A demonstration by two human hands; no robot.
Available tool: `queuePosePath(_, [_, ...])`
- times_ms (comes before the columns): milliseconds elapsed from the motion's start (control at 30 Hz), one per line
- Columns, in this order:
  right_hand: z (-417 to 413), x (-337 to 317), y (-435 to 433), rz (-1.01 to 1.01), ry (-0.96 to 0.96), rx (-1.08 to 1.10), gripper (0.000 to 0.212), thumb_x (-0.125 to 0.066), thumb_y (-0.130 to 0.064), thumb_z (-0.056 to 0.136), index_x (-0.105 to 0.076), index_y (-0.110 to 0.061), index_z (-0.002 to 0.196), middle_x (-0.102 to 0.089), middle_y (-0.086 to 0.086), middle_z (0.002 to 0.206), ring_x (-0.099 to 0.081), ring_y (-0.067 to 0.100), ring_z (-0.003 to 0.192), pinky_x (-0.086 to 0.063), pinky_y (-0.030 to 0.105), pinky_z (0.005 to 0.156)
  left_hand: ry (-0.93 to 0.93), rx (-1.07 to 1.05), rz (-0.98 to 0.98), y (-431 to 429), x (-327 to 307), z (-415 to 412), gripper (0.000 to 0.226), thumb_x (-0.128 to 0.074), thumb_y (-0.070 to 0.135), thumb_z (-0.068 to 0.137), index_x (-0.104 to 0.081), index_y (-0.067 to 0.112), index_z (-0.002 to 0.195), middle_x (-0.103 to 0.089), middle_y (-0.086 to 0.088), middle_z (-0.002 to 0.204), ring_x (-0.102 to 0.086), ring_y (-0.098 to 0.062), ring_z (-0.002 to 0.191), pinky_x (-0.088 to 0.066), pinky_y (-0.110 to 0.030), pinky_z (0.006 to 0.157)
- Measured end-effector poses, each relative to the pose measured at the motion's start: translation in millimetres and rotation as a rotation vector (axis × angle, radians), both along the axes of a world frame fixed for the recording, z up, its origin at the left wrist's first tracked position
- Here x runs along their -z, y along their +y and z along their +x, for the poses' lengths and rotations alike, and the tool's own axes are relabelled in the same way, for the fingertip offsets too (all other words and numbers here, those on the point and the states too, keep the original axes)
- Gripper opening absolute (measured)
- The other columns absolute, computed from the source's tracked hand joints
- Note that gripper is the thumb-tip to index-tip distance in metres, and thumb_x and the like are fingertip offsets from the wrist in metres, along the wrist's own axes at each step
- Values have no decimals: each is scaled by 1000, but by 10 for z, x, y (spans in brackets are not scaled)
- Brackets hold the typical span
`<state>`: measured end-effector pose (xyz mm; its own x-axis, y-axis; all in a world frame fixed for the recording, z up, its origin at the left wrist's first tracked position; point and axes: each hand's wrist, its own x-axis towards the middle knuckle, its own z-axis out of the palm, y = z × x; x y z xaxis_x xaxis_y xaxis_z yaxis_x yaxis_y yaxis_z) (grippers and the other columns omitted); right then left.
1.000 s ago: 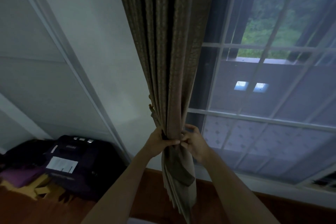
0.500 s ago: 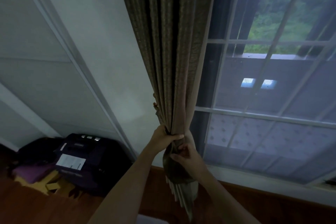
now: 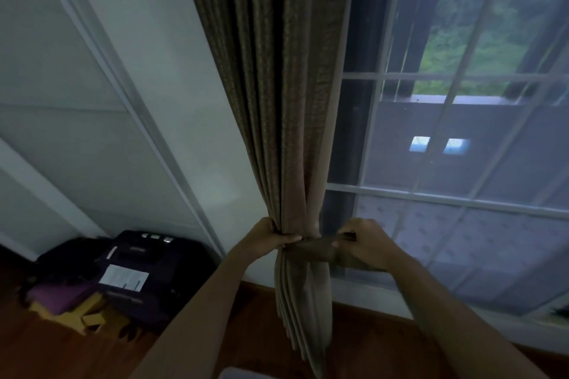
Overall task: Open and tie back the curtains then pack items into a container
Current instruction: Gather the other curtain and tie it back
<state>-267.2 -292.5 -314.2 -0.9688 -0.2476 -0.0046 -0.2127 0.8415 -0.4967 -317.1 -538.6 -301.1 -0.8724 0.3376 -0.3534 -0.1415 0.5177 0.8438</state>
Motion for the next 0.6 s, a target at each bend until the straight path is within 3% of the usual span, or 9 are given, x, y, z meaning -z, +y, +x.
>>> queuePosePath(133, [-245,5,-68,-6,117,70,18,-57,-21,91,-70,-16,81,-66,3,85,-59,18,79,-50,34,75,-88,1,2,-24,-81,-10,48,-73,18,82,-58,7,126,-65,-1,103,-62,-11,88,-51,-16,71])
queuePosePath(267, [-366,11,-396,30,290,258,3,-69,-25,80,-70,-22,81,-58,1,88,-51,22,87,-35,32,74,-127,-40,-1,-29,-93,-1,44,-72,12,82,-57,6,123,-63,4,95,-61,-7,84,-50,-14,63])
queuePosePath(333, [-309,29,-637,-60,337,368,17,-75,-18,73,-67,-19,88,-58,4,94,-50,23,88,-40,33,74,-125,-67,19,-45,-87,26,41,-72,11,83,-57,9,121,-62,6,95,-61,-5,83,-50,-12,60])
queuePosePath(433, [-195,47,-894,-356,169,502,10,-63,-8,83,-57,-15,87,-57,1,89,-54,20,84,-49,34,71,-129,-90,79,-81,-41,60,45,-72,10,82,-56,10,124,-63,4,107,-61,-7,93,-54,-15,70])
queuePosePath(500, [-123,44,-1009,-545,41,529,9,-54,-8,92,-61,-14,92,-63,0,88,-59,16,81,-53,32,76,-129,-116,100,-116,-5,74,47,-73,9,81,-57,8,124,-63,3,111,-62,-10,99,-56,-22,82])
queuePosePath(600, [-17,196,-1138,-651,33,458,22,-46,-8,97,-64,-8,110,-61,-5,102,-59,11,94,-49,28,89,-142,-147,88,-164,30,60,38,-69,1,81,-59,7,117,-65,0,108,-63,-15,98,-54,-31,89])
